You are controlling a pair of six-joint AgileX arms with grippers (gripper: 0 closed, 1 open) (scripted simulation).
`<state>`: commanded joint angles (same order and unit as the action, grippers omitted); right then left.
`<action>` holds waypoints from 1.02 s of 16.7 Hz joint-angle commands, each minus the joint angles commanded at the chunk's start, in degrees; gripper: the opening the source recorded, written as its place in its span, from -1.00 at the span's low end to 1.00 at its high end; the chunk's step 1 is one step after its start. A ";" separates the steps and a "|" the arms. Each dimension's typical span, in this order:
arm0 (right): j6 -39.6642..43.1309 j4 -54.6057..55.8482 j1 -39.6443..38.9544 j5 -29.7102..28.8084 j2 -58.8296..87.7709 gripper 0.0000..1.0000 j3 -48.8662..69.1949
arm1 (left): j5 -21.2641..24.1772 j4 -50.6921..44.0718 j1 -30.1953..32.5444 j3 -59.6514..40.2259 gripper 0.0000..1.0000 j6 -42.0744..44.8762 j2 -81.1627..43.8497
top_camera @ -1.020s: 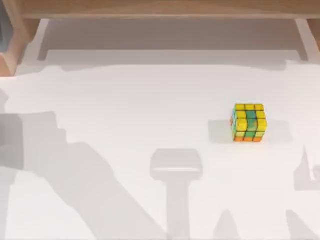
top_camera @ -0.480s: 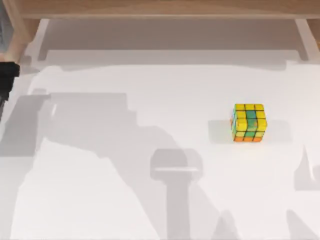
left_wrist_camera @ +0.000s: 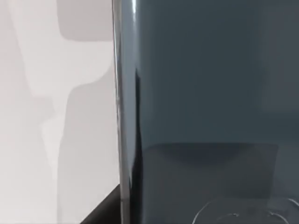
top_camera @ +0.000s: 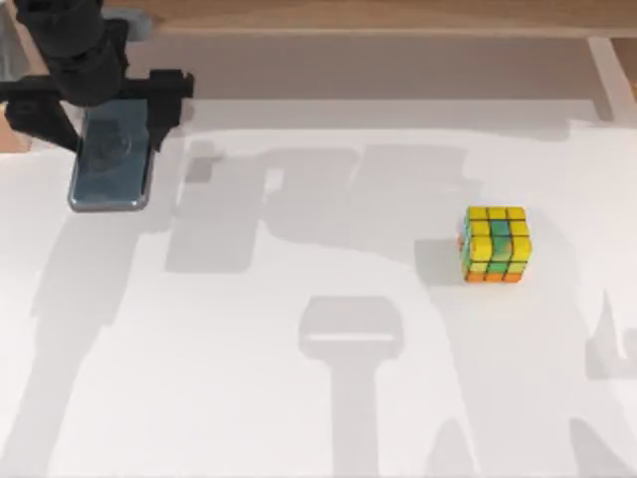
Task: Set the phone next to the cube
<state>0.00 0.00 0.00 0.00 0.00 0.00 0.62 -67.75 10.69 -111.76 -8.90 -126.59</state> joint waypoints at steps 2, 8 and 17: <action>0.00 0.00 0.00 0.00 0.00 1.00 0.00 | -0.08 -2.89 4.83 -5.52 -1.00 -4.70 -3.37; 0.00 0.00 0.00 0.00 0.00 1.00 0.00 | -0.36 -10.61 18.13 -20.43 -1.00 -17.89 -13.38; 0.00 0.00 0.00 0.00 0.00 1.00 0.00 | -0.66 -16.61 28.66 -31.80 -1.00 -28.56 -21.98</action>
<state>0.00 0.00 0.00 0.00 0.00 0.00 -0.04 -84.37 39.35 -143.57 -37.46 -148.57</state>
